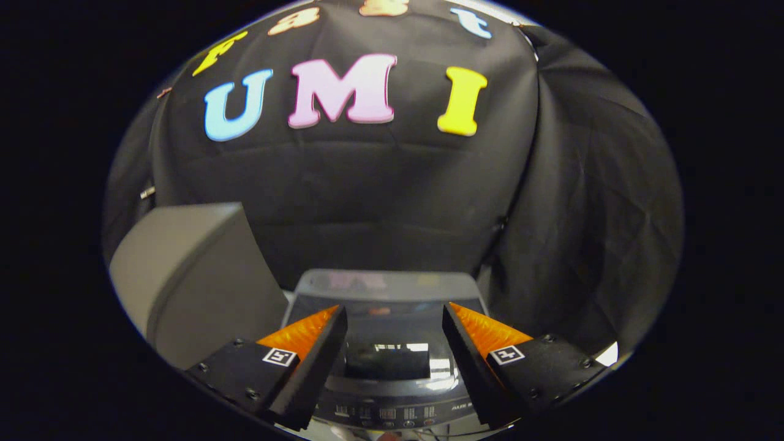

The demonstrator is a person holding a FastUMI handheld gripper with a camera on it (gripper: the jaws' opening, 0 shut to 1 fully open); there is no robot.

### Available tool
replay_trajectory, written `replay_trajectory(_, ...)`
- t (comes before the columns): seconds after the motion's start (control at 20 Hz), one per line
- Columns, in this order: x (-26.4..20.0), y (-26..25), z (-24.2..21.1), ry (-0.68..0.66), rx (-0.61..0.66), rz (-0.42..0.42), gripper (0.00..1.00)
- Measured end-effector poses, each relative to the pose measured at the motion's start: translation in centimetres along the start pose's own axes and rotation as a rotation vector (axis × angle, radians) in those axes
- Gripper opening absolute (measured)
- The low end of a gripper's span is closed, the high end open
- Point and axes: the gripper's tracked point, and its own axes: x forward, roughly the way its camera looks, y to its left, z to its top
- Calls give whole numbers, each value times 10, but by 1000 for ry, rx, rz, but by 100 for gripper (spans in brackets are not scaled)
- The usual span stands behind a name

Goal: Put the clothes into the washing machine and then close the washing machine lid.

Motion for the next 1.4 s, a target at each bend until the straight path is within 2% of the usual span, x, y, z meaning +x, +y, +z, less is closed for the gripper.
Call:
replay_trajectory(0.25,-34,2,95,-229,19,24,98)
replay_trajectory(0.55,-78,1,160,-430,-7,16,98)
replay_trajectory(0.9,-103,6,181,-509,19,51,97)
replay_trajectory(1.1,-125,6,196,-582,74,77,98)
replay_trajectory(1.4,-133,2,198,-578,63,76,98)
